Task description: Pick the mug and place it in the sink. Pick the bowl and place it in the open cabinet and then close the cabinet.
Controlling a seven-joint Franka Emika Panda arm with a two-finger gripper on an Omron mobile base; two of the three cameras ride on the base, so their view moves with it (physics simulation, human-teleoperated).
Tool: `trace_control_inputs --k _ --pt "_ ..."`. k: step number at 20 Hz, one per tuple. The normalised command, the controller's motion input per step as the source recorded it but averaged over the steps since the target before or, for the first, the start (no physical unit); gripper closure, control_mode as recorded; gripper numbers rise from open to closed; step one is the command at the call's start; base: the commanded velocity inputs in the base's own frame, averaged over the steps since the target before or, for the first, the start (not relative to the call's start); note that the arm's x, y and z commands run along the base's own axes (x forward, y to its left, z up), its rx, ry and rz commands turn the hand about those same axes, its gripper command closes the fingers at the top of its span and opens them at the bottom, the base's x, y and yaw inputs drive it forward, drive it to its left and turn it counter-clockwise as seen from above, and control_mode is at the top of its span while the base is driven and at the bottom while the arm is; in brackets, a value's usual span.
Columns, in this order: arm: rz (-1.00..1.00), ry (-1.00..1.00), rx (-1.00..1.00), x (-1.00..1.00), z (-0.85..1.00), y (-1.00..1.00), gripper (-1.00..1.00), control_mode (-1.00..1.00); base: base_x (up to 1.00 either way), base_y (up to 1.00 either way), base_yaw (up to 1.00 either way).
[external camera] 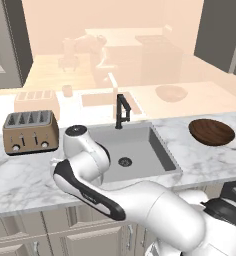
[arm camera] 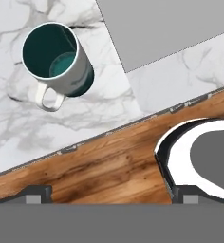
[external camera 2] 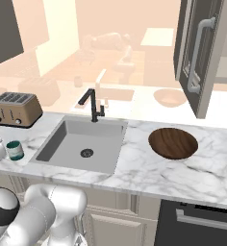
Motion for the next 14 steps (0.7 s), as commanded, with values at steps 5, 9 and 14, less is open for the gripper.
trace_control_inputs --k 5,9,14 --pt "0.00 0.00 0.00 0.14 -0.04 0.01 -1.00 -1.00 0.00 0.00 0.00" --pt "0.00 0.00 0.00 0.22 -0.03 0.09 -1.00 -1.00 0.00 0.00 0.00" --pt "-0.02 0.01 0.00 0.22 -0.04 0.22 -1.00 -1.00 0.00 0.00 0.00"
